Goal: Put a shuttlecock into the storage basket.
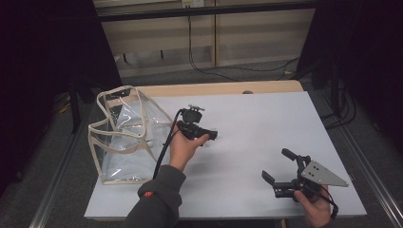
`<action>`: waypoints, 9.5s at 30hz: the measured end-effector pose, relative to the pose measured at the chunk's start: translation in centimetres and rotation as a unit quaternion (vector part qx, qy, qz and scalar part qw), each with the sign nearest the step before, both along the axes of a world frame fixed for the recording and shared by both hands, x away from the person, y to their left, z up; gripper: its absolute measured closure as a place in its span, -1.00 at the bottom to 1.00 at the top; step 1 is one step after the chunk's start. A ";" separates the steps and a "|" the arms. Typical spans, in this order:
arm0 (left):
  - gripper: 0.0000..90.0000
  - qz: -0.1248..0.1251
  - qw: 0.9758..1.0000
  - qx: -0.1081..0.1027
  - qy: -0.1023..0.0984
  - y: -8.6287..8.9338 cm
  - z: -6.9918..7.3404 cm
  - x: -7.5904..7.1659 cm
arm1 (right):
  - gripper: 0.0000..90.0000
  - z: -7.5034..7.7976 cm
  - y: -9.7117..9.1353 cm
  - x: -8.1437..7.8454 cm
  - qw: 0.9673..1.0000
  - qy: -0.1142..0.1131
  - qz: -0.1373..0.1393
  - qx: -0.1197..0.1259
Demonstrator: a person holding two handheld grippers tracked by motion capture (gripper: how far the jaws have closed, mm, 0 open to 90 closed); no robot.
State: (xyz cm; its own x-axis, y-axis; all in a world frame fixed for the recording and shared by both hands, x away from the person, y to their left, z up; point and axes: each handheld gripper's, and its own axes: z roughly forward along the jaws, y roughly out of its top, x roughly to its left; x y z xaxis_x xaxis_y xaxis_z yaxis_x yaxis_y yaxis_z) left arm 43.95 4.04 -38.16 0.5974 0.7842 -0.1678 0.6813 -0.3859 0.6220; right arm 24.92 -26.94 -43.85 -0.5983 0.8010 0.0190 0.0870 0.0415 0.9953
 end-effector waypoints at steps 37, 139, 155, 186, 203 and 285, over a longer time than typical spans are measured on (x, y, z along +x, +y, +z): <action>-0.75 0.024 1.000 0.012 -0.010 -0.6 -2.2 0.6 | -0.99 0.0 0.0 0.0 1.000 -0.001 0.000 0.001; 0.90 0.052 0.998 0.010 -0.022 0.7 -4.1 2.1 | -0.99 0.1 -0.1 0.0 1.000 -0.002 0.000 0.000; 0.89 0.050 0.999 -0.017 0.005 1.7 -2.5 1.9 | -0.99 0.1 0.0 0.0 1.000 -0.002 0.002 0.000; 0.90 0.033 0.999 -0.020 0.033 2.4 1.8 1.5 | -0.99 0.1 0.1 -0.1 1.000 -0.003 0.001 -0.001; 0.90 0.028 0.998 -0.019 0.044 3.1 3.7 1.4 | -0.99 0.1 0.1 -0.1 1.000 -0.002 0.002 -0.001; 0.90 -0.004 0.999 -0.017 0.038 5.8 13.2 0.9 | -0.99 0.2 0.2 -0.1 1.000 -0.003 0.002 0.000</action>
